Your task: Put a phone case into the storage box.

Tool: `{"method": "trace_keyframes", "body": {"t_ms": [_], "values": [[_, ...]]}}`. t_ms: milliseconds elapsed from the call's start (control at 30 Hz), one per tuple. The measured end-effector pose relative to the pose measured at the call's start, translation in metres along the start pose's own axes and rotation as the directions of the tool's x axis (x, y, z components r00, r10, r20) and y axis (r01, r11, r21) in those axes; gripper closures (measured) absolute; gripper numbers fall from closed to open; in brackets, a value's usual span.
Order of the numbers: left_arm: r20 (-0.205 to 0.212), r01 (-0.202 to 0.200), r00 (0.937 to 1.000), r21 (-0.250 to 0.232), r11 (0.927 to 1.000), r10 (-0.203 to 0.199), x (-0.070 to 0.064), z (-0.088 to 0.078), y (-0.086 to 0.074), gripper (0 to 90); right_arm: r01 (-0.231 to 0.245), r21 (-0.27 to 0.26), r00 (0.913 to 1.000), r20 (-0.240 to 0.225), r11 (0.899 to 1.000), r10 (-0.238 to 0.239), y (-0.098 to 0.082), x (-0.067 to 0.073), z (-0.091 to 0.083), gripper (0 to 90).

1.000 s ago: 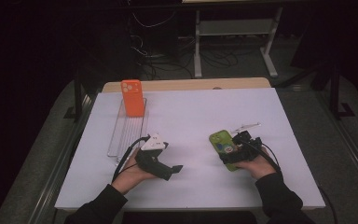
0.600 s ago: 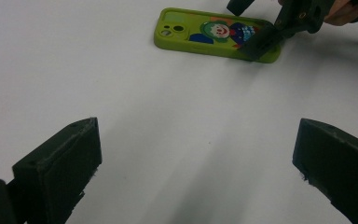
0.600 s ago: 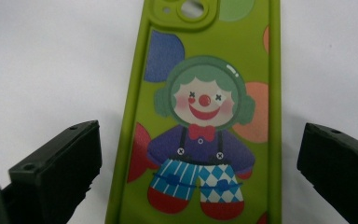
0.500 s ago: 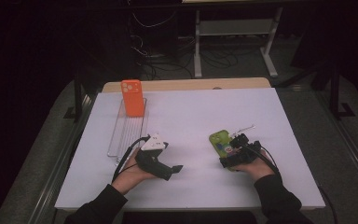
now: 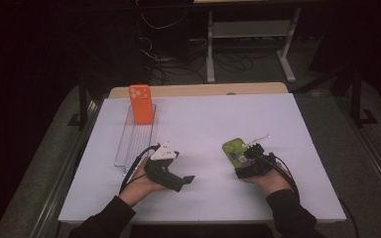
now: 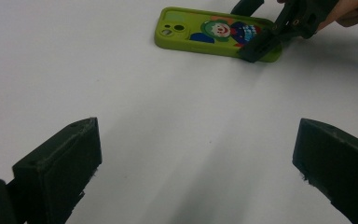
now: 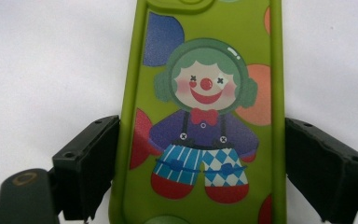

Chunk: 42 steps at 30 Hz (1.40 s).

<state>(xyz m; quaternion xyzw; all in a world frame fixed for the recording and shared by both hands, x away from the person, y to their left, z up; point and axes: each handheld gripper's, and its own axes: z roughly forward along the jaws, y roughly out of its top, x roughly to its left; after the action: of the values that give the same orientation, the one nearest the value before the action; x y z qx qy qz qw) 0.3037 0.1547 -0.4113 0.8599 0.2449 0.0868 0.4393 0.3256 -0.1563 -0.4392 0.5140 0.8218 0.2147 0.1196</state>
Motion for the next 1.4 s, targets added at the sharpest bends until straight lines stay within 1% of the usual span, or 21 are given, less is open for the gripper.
{"method": "trace_keyframes", "body": {"t_ms": [133, 233, 400, 467, 533, 600, 767, 867, 1000, 1067, 1133, 1167, 1200, 1233, 1267, 1300, 1333, 1367, 1400], "values": [[0.000, 0.010, 0.9999, -0.007, 0.9999, -0.010, -0.001, 0.001, 0.000, 0.5, -0.002, 0.001, 1.0000, 0.004, 1.000, 0.002, 0.000, 0.001, 0.000, 13.8], [-0.001, 0.008, 1.0000, -0.005, 1.0000, -0.008, -0.001, 0.001, 0.000, 0.5, -0.017, -0.001, 0.9999, 0.004, 1.000, 0.017, -0.001, 0.001, -0.001, 14.2], [-0.003, 0.009, 1.0000, -0.005, 0.9999, -0.009, -0.001, 0.001, 0.000, 0.6, -0.016, -0.009, 0.9999, -0.001, 1.000, 0.016, -0.001, -0.001, -0.001, 14.9], [-0.003, 0.006, 1.0000, -0.003, 1.0000, -0.006, -0.001, 0.001, 0.000, 0.5, -0.009, -0.010, 0.9998, -0.016, 1.000, 0.009, -0.001, -0.002, -0.001, 15.0], [-0.003, 0.006, 1.0000, -0.004, 1.0000, -0.006, -0.001, 0.001, 0.000, 0.6, 0.002, -0.015, 0.9998, -0.019, 1.000, -0.002, -0.001, -0.004, -0.002, 15.0], [-0.003, 0.005, 1.0000, -0.004, 1.0000, -0.005, -0.001, 0.001, 0.000, 0.6, -0.003, -0.015, 0.9995, -0.032, 1.000, 0.002, -0.001, -0.005, -0.003, 15.0], [-0.002, 0.008, 1.0000, -0.006, 1.0000, -0.008, -0.001, 0.001, 0.000, 0.6, 0.014, -0.045, 0.9983, -0.055, 0.999, -0.017, 0.000, -0.010, -0.010, 15.2], [-0.002, 0.011, 0.9999, -0.006, 0.9999, -0.011, -0.001, 0.001, 0.000, 0.6, 0.011, -0.054, 0.9975, -0.069, 0.999, -0.015, 0.001, -0.011, -0.013, 15.3], [-0.002, 0.011, 0.9999, -0.007, 0.9999, -0.011, -0.001, 0.001, 0.000, 0.6, 0.029, -0.073, 0.9959, -0.083, 0.997, -0.035, 0.002, -0.014, -0.018, 15.3], [0.000, 0.007, 1.0000, 0.005, 1.0000, -0.007, -0.001, 0.001, 0.000, 0.6, 0.054, -0.082, 0.9947, -0.083, 0.995, -0.061, 0.003, -0.016, -0.020, 15.3], [0.006, -0.004, 1.0000, 0.020, 0.9998, 0.003, -0.001, 0.000, 0.001, 0.6, 0.107, -0.105, 0.9901, -0.080, 0.989, -0.115, 0.005, -0.018, -0.023, 15.3], [0.012, -0.010, 0.9999, 0.025, 0.9997, 0.009, -0.001, 0.000, 0.002, 0.6, 0.120, -0.099, 0.9884, -0.081, 0.988, -0.128, 0.006, -0.019, -0.025, 15.3], [0.018, -0.025, 0.9995, 0.027, 0.9993, 0.025, 0.000, 0.000, 0.003, 0.6, 0.133, -0.105, 0.9858, -0.089, 0.985, -0.143, 0.007, -0.018, -0.026, 15.3], [0.024, -0.025, 0.9994, 0.037, 0.9990, 0.024, 0.000, -0.001, 0.004, 0.6, 0.136, -0.098, 0.9845, -0.098, 0.986, -0.146, 0.008, -0.018, -0.028, 15.3], [0.033, -0.031, 0.9990, 0.041, 0.9987, 0.029, 0.000, -0.002, 0.005, 0.6, 0.164, -0.112, 0.9796, -0.099, 0.980, -0.175, 0.010, -0.018, -0.029, 15.3], [0.042, -0.031, 0.9987, 0.041, 0.9987, 0.029, 0.001, -0.002, 0.007, 0.6, 0.179, -0.121, 0.9755, -0.108, 0.976, -0.192, 0.011, -0.018, -0.030, 15.3], [0.051, -0.047, 0.9977, 0.051, 0.9976, 0.044, 0.002, -0.003, 0.010, 0.6, 0.192, -0.119, 0.9710, -0.121, 0.974, -0.207, 0.013, -0.018, -0.032, 15.3], [0.060, -0.049, 0.9971, 0.047, 0.9977, 0.046, 0.002, -0.004, 0.011, 0.6, 0.215, -0.128, 0.9637, -0.133, 0.968, -0.231, 0.014, -0.018, -0.033, 15.3], [0.069, -0.065, 0.9958, 0.051, 0.9966, 0.061, 0.003, -0.004, 0.013, 0.6, 0.223, -0.127, 0.9606, -0.140, 0.966, -0.240, 0.015, -0.018, -0.034, 15.3]]}}
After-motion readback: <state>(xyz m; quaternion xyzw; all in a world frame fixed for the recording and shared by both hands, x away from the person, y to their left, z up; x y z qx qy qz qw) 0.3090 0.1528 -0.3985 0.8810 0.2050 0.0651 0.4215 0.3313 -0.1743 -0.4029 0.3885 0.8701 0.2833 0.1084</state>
